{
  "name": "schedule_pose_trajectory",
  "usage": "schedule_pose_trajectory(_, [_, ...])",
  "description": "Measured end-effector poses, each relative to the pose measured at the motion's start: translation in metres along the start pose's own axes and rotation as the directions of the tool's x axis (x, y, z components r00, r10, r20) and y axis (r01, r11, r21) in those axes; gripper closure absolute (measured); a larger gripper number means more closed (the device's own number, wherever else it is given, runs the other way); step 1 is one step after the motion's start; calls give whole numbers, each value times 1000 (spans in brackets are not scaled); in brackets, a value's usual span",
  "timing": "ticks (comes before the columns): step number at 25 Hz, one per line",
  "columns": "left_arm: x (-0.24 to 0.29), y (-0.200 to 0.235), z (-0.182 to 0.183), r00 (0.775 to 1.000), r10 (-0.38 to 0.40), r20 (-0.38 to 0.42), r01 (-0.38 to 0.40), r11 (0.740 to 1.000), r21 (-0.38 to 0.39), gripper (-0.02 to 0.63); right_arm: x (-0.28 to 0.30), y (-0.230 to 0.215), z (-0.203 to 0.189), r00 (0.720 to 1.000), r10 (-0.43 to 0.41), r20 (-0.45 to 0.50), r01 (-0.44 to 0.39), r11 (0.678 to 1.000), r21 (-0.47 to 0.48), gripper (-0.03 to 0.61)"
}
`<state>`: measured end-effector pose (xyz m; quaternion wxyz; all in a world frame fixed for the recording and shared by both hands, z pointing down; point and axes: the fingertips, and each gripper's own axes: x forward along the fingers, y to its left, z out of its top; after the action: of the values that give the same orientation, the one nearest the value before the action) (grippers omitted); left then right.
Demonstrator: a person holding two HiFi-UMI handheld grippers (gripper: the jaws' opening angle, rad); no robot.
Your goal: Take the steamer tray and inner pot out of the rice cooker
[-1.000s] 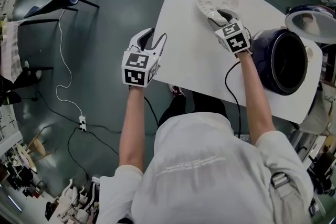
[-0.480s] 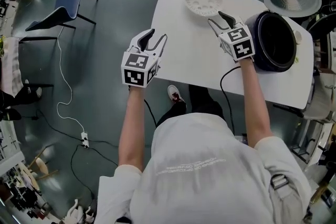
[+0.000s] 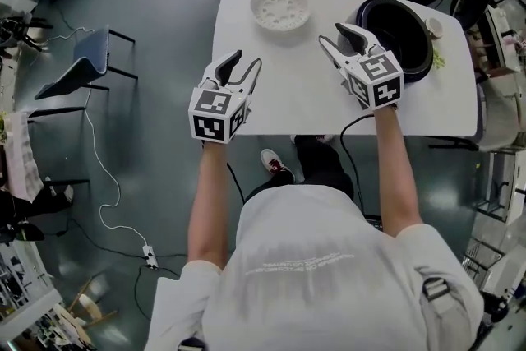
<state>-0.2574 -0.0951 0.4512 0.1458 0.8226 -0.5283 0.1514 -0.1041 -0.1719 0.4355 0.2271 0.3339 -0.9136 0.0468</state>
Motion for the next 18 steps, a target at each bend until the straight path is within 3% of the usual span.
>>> schedule_pose_trajectory(7, [49,-41,26,992,-125,21,124,991,45,436,-69,-50,3,989,-141,35,141,990,14,368])
schedule_pose_trajectory(11, [75,-81,41,977,-211,22,208,975,74,436,-112,-85,-14,969,-248,15,247,968,51,367])
schedule_pose_trajectory(18, [116,-139,57,949,-316,-14,315,941,126,436,-162,-140,-42,935,-353,-22,353,927,129,368])
